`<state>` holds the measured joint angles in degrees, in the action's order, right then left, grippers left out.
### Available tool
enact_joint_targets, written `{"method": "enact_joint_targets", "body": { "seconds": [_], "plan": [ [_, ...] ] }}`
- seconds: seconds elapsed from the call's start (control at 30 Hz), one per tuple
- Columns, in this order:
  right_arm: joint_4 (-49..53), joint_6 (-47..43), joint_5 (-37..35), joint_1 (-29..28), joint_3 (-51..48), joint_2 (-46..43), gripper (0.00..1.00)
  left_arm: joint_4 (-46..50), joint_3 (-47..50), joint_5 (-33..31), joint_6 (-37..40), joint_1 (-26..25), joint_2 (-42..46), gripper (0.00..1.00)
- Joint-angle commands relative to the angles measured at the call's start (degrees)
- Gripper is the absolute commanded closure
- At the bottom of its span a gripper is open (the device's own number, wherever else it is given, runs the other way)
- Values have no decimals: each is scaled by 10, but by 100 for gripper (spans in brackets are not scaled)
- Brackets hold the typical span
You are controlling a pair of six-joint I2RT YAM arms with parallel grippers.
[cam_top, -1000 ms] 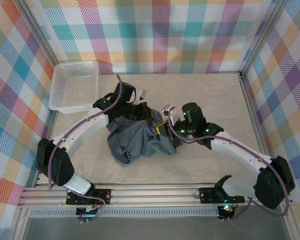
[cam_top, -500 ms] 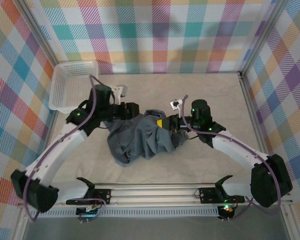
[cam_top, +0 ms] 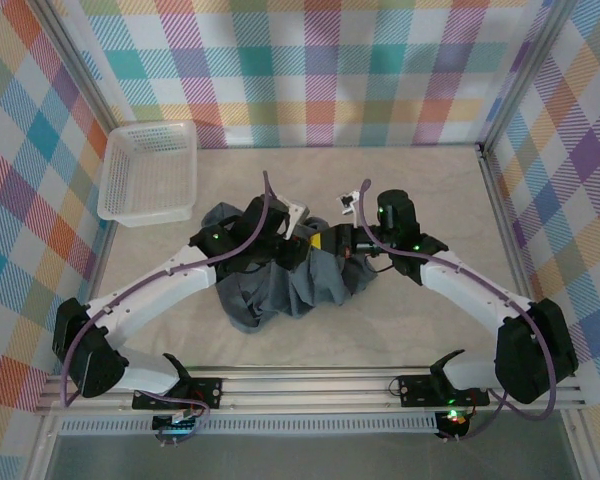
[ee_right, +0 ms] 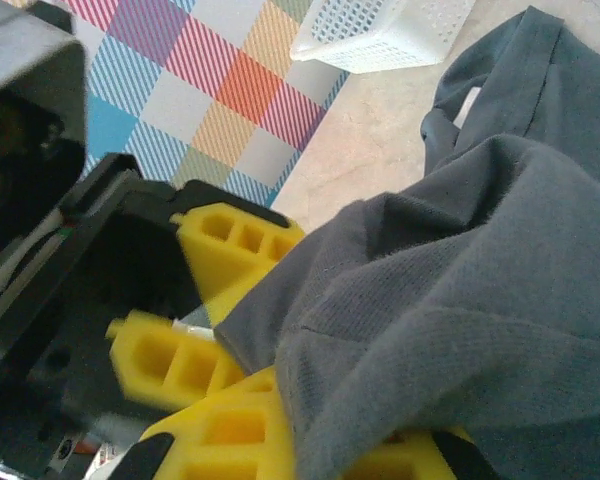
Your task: Fold the inside-out t-shirt
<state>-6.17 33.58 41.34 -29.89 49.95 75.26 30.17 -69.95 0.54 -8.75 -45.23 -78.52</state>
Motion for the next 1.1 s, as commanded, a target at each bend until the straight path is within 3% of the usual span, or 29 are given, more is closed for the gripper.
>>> {"method": "enact_joint_targets", "body": {
  "seconds": [0.0,0.07,0.17,0.23,0.37,0.47,0.57,0.63,0.7,0.83,1.0,1.07],
  "plan": [
    [24,7,6,6,20,-22,85,-47,0,-46,-2,4,24,100],
    [60,8,-28,18,22,-22,79,-59,2,-14,-38,23,41,100],
    [90,25,-78,66,-12,-16,93,-99,14,112,-133,84,70,100],
    [60,28,-56,98,-49,-4,94,-173,43,207,-197,115,91,100],
    [79,-12,7,106,-48,21,87,-251,72,299,-267,139,96,100],
    [111,-42,7,105,-37,-3,65,-257,76,328,-274,139,83,100],
    [133,-126,-91,92,-38,-66,52,-258,80,337,-271,139,77,100],
    [122,-213,-196,68,-51,-107,42,-255,75,350,-263,139,73,100],
    [96,-290,-243,52,-53,-130,34,-240,63,361,-248,139,66,100],
    [71,-449,-238,25,-19,-120,16,-192,40,360,-213,138,58,100],
    [134,-522,-132,-6,75,-28,17,-175,23,365,-198,136,57,100],
    [121,-501,-107,-13,87,0,30,-177,20,364,-198,136,62,100]
  ]
}}
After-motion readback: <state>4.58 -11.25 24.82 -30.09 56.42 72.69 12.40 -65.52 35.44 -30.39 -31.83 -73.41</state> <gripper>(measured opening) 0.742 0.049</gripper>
